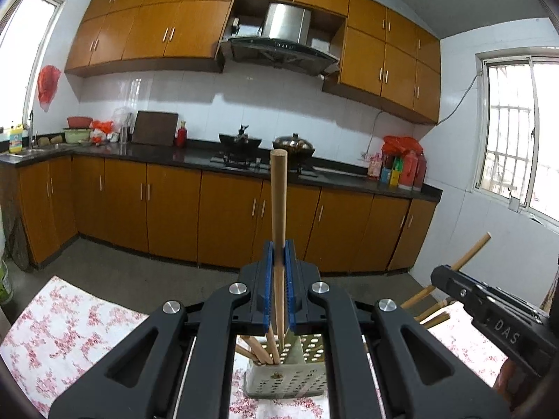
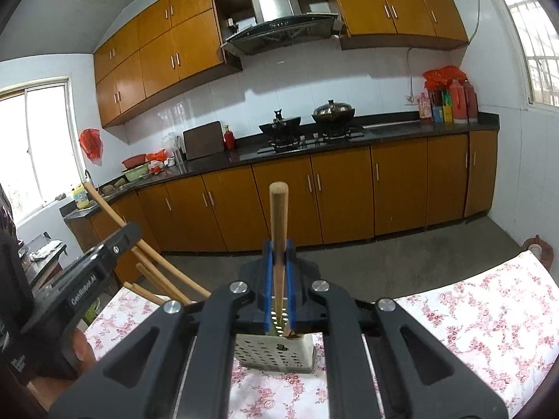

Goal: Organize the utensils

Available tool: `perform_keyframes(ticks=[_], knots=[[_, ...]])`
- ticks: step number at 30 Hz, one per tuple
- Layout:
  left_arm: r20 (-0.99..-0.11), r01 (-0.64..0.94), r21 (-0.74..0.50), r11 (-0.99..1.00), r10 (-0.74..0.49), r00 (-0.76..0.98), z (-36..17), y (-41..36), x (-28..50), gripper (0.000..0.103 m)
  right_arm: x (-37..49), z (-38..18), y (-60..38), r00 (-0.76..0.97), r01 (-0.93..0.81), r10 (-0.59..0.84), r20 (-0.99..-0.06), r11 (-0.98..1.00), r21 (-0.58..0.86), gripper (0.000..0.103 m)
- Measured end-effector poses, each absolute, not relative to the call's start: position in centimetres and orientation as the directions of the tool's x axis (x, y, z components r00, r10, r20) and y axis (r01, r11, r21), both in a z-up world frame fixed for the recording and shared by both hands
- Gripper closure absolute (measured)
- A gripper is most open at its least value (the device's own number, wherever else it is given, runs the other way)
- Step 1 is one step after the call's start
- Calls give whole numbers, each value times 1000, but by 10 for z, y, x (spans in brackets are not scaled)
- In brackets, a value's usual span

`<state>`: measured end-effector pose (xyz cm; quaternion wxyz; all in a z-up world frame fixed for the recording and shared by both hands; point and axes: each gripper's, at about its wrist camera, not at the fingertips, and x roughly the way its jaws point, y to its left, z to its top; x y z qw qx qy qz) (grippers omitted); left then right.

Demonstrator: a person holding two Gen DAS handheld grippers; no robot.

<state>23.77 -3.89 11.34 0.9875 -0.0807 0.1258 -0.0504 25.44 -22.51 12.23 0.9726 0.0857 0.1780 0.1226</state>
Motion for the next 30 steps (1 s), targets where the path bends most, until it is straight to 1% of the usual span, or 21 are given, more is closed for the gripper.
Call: perform_keyframes(ticks=[4, 7, 9, 11, 12, 14, 15, 16, 17, 18, 22, 24, 25, 29, 30], knots=[[-274, 90, -176, 980, -136, 952, 106, -37, 241, 96, 267, 115, -221, 898, -204, 270, -347, 955, 216, 95], [-294, 93, -178, 980, -143, 945, 105, -36, 240, 95, 271, 113, -220, 894, -194, 269, -357, 953, 232, 90], [-303, 99, -182, 978, -152, 941, 108, -34, 240, 92, 271, 114, -221, 893, -191, 269, -360, 952, 239, 80], [-304, 116, -191, 975, -171, 937, 112, -31, 234, 85, 265, 116, -222, 899, -185, 260, -352, 955, 234, 74], [-300, 124, -194, 973, -179, 937, 115, -30, 230, 79, 262, 118, -223, 902, -185, 259, -346, 955, 232, 70], [-288, 133, -197, 971, -187, 939, 120, -29, 223, 64, 253, 123, -225, 909, -184, 253, -331, 956, 227, 65], [-273, 134, -201, 970, -187, 944, 125, -27, 215, 48, 246, 126, -226, 915, -182, 247, -318, 958, 220, 60], [-259, 145, -212, 967, -198, 945, 128, -26, 209, 43, 240, 128, -227, 920, -181, 242, -308, 960, 213, 57], [-240, 169, -232, 958, -225, 944, 132, -23, 203, 43, 233, 131, -229, 926, -178, 234, -295, 963, 205, 52], [-227, 182, -244, 953, -239, 944, 136, -21, 197, 41, 227, 134, -230, 931, -175, 228, -284, 964, 200, 49], [-207, 189, -250, 950, -243, 948, 148, -18, 180, 41, 203, 141, -238, 941, -168, 220, -256, 963, 210, 43], [-204, 189, -254, 949, -244, 948, 150, -12, 165, 41, 186, 143, -239, 945, -171, 218, -242, 964, 204, 35], [-203, 187, -252, 950, -241, 949, 150, -10, 160, 38, 180, 143, -239, 947, -172, 217, -237, 965, 198, 32], [-212, 142, -197, 970, -184, 960, 144, 0, 133, 30, 146, 140, -236, 951, -181, 213, -223, 971, 157, 14], [-217, 128, -183, 975, -166, 962, 141, 3, 126, 26, 135, 137, -234, 952, -184, 213, -219, 972, 147, 10]])
